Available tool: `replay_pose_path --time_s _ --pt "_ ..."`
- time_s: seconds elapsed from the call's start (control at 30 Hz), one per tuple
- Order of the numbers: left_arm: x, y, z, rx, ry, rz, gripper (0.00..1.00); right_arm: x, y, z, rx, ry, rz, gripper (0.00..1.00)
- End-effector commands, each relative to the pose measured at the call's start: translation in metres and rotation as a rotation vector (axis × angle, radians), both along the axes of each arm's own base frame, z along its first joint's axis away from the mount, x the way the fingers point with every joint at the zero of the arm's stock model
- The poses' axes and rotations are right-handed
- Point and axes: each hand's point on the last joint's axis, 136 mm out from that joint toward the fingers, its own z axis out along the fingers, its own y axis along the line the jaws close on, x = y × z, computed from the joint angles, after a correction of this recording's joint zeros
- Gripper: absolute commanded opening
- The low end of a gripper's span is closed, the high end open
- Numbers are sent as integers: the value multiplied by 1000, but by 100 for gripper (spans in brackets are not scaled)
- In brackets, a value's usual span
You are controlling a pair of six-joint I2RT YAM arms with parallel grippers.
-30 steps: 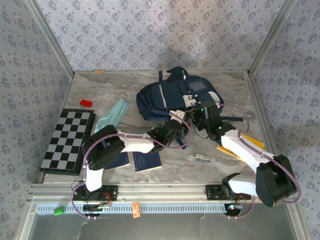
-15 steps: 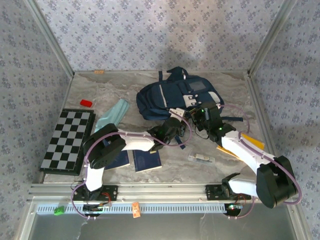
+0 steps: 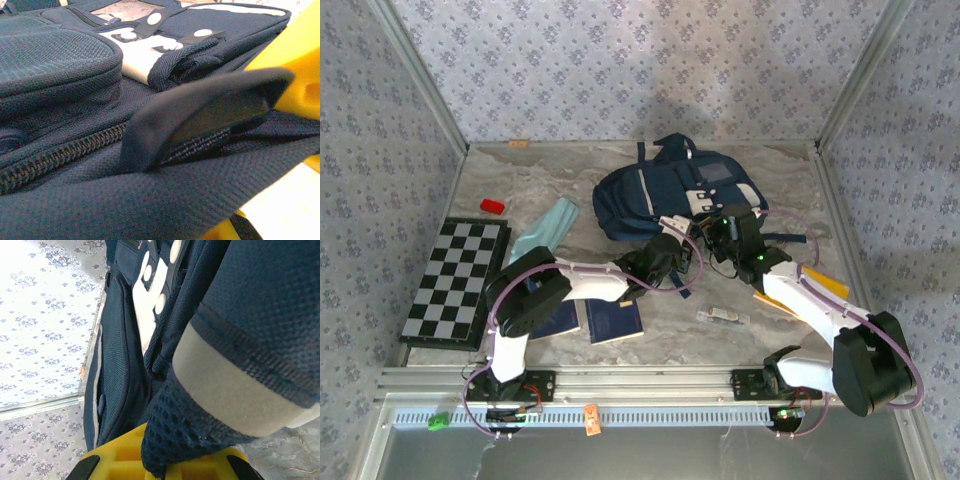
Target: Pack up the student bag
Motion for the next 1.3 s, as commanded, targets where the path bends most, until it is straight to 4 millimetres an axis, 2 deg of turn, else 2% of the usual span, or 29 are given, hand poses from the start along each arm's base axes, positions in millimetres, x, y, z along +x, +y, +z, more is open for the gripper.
replay_pose_path --time_s 0.0,0.23,0.5,0.63,0.73,0.8,0.87,1.07,1.13,1.27 --pt "7 1 44 -99 -68 3 0 -1 7 20 8 -49 33 0" --pt "5 13 42 -94 -52 19 0 1 1 22 -2 -49 27 0" --pt "0 30 30 -74 -13 35 0 3 -4 23 1 -50 26 0" --pt "-7 24 28 -68 -6 -19 0 5 -2 27 15 -57 26 0" --pt "-15 11 29 -70 -1 -104 0 5 1 30 28 -61 28 0" --pt "-21 2 28 -62 -7 -141 6 6 2 33 29 -66 30 0" --pt "-24 -5 28 -66 -12 -153 19 5 2 33 25 -65 30 0" --pt "-20 -23 26 -76 -29 -129 42 5 6 35 34 -70 33 0" --pt "-11 -22 25 -71 -40 -80 44 4 7 35 33 -69 36 0" --pt "14 -6 25 -101 -43 61 47 2 9 33 34 -60 42 0"
